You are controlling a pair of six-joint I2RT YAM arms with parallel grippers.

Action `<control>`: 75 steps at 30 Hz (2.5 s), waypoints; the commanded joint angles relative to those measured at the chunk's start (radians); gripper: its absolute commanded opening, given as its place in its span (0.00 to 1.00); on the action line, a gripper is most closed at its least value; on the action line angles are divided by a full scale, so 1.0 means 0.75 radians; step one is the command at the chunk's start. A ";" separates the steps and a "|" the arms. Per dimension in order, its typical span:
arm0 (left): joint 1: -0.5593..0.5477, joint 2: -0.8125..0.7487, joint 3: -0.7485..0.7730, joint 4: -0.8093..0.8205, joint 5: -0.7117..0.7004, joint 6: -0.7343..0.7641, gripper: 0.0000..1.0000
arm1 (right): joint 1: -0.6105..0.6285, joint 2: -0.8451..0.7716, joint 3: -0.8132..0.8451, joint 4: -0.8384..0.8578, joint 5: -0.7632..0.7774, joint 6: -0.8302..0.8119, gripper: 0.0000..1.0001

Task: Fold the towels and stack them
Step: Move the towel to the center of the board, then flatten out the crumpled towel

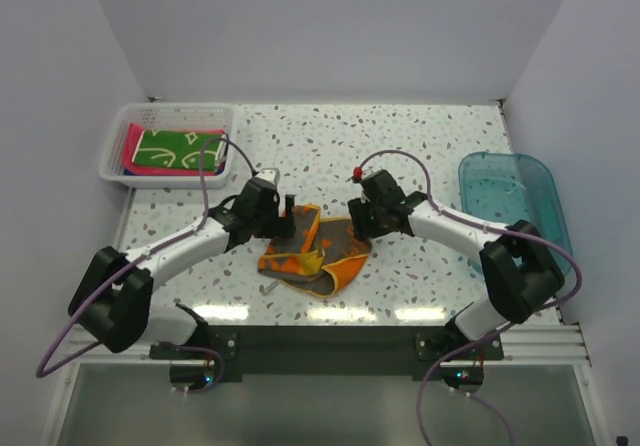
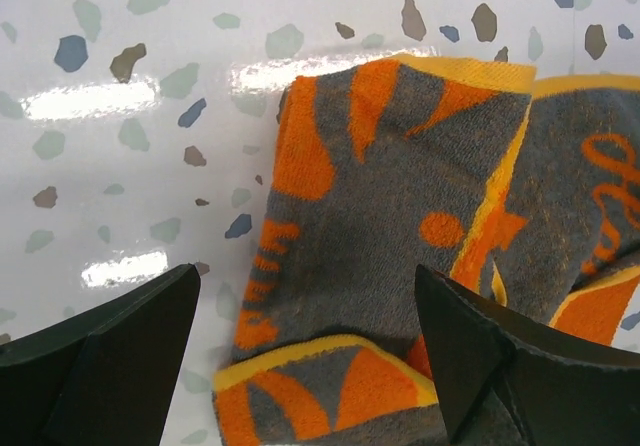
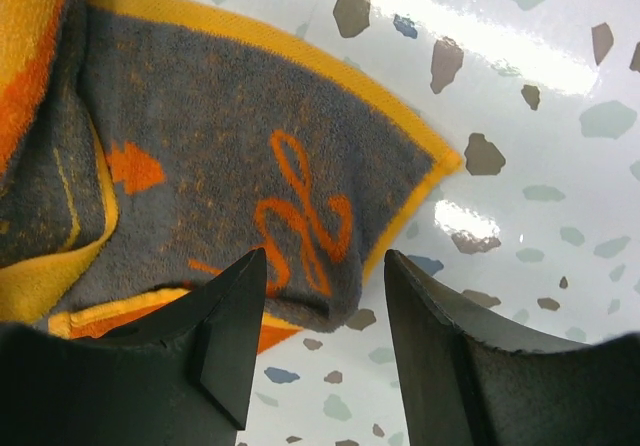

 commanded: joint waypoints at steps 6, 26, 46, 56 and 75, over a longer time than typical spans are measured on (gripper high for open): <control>-0.067 0.204 0.113 0.091 -0.223 -0.077 0.91 | 0.004 0.085 -0.026 0.135 -0.025 0.048 0.54; -0.065 0.245 -0.050 -0.209 -0.555 -0.320 0.61 | -0.160 0.257 0.086 -0.063 0.216 0.069 0.00; 0.019 -0.172 -0.232 -0.308 -0.391 -0.333 0.74 | -0.379 0.586 0.849 -0.210 0.163 -0.103 0.17; -0.047 -0.032 0.154 -0.075 -0.217 -0.079 0.88 | -0.250 0.206 0.449 -0.167 0.077 -0.042 0.47; -0.161 0.660 0.635 0.034 -0.054 0.073 0.71 | -0.172 0.083 0.164 -0.153 0.173 0.020 0.48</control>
